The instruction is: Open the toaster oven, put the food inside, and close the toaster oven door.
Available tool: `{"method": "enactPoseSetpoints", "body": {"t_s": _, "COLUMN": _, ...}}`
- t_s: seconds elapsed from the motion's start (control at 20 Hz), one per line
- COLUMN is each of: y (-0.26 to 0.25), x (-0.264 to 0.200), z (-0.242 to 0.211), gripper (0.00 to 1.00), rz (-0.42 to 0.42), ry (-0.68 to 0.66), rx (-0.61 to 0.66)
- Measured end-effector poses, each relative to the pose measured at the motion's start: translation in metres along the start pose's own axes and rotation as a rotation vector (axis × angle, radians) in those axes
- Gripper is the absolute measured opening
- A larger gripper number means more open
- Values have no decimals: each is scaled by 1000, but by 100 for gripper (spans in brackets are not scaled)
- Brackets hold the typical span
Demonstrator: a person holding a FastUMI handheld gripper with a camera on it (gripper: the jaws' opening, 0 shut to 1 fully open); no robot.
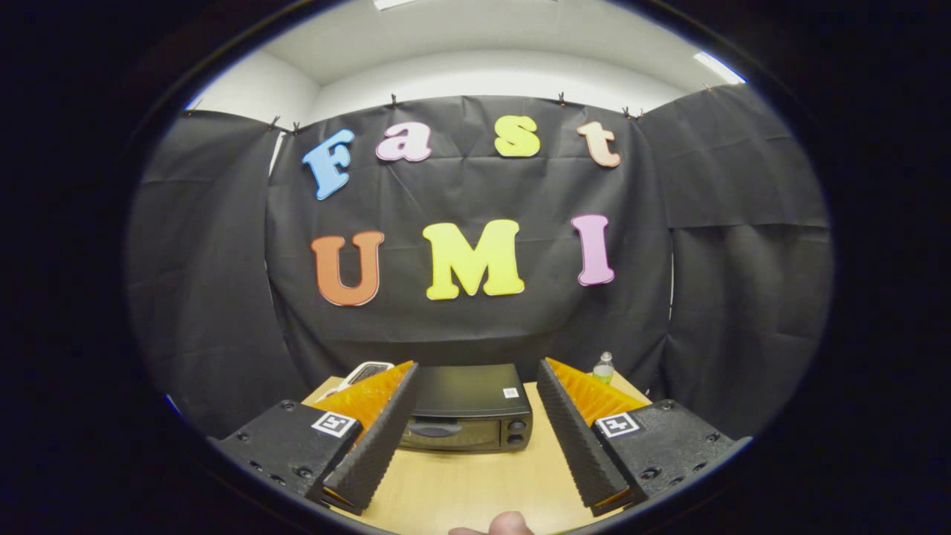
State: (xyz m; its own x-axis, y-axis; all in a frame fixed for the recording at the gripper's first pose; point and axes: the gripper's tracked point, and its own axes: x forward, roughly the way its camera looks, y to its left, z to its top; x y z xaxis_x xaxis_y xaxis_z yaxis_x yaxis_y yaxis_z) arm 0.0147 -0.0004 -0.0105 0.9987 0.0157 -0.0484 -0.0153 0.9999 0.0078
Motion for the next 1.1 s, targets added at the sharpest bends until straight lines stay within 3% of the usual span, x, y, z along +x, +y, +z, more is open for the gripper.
{"method": "enactPoseSetpoints", "body": {"t_s": 0.6, "y": 15, "x": 21, "z": -37, "gripper": 100, "rz": 9, "ry": 66, "rx": 42}}
{"method": "enactPoseSetpoints", "body": {"t_s": 1.1, "y": 37, "x": 130, "z": -133, "gripper": 100, "rz": 41, "ry": 215, "rx": 54}}
